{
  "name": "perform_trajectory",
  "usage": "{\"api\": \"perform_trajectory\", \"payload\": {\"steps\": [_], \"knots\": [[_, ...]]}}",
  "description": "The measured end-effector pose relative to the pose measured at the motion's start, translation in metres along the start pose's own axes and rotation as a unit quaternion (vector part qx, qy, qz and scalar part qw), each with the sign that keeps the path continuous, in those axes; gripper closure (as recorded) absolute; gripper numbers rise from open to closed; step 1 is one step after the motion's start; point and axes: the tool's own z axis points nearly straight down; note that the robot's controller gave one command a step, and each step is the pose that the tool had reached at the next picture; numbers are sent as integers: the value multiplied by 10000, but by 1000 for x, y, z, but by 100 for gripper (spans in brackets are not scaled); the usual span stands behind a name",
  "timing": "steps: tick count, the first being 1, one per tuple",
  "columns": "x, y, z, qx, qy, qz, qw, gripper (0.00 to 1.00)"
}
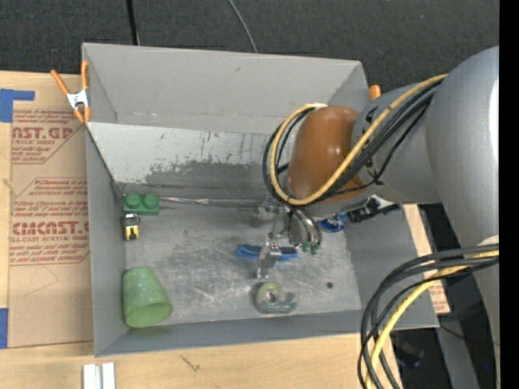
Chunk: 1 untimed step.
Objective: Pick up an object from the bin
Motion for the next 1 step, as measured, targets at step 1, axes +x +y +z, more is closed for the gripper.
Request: {"api": "perform_trajectory", "payload": {"steps": [1], "knots": [[-2,-1,-2,1,-29,8,10000,100]]}}
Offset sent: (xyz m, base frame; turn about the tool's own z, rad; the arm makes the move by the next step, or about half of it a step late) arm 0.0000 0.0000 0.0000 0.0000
